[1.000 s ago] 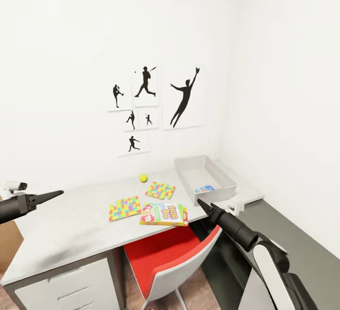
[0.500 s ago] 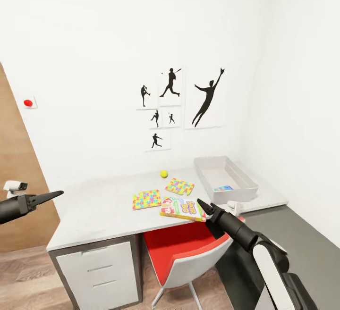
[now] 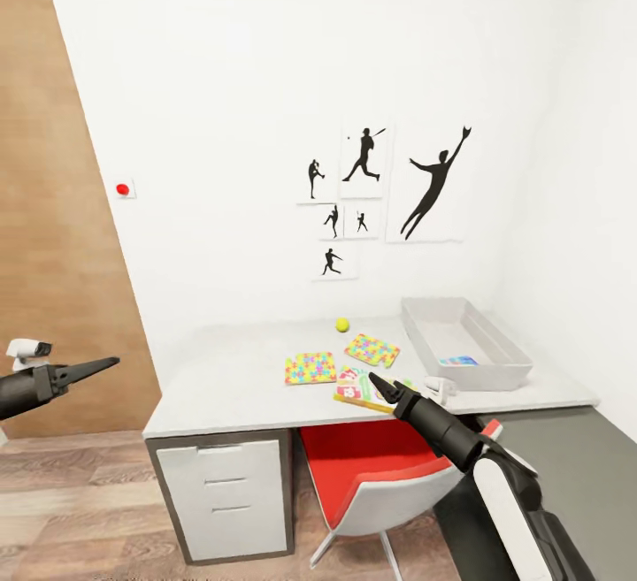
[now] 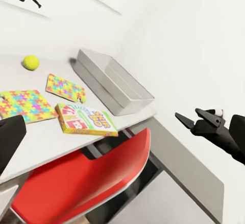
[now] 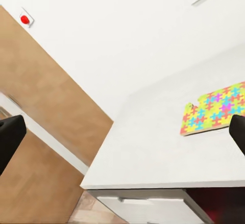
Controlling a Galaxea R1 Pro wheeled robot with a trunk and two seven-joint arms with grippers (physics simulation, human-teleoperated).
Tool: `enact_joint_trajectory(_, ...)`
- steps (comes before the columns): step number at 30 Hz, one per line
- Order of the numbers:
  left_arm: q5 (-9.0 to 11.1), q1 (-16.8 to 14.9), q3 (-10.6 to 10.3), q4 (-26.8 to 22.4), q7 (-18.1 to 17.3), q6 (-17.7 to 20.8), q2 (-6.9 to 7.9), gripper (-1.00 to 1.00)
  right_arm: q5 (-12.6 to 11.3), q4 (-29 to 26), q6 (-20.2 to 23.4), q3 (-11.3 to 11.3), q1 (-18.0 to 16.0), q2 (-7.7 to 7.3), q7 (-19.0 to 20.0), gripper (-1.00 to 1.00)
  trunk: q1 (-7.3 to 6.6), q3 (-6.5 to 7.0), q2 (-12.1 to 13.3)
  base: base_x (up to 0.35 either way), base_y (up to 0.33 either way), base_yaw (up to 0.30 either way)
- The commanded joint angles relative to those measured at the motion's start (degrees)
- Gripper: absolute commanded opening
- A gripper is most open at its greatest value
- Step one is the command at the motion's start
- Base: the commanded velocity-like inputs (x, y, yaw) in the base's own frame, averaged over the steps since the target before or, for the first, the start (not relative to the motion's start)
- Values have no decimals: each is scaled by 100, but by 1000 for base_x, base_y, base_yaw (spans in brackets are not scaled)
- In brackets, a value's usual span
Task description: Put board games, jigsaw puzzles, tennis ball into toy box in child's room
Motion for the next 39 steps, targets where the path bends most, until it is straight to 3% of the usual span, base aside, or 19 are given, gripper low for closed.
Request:
enact_joint_trajectory(1, -11, -8, 1, 1, -26, 61, 0, 100, -41, -5, 31, 2, -4, -2, -6, 100, 2, -11, -10, -3, 0, 284)
enact_joint_trajectory(11, -21, -4, 2, 1, -26, 61, -7, 100, -20, 2, 22, 211, -8, -1, -39, 100, 2, -11, -10, -1, 0, 284)
enact_joint_trajectory(39, -11, -4, -13, 4, -26, 69, -18, 100, 91, 161, 22, 219, -10, 2, -98, 100, 2, -11, -10, 0, 0, 284)
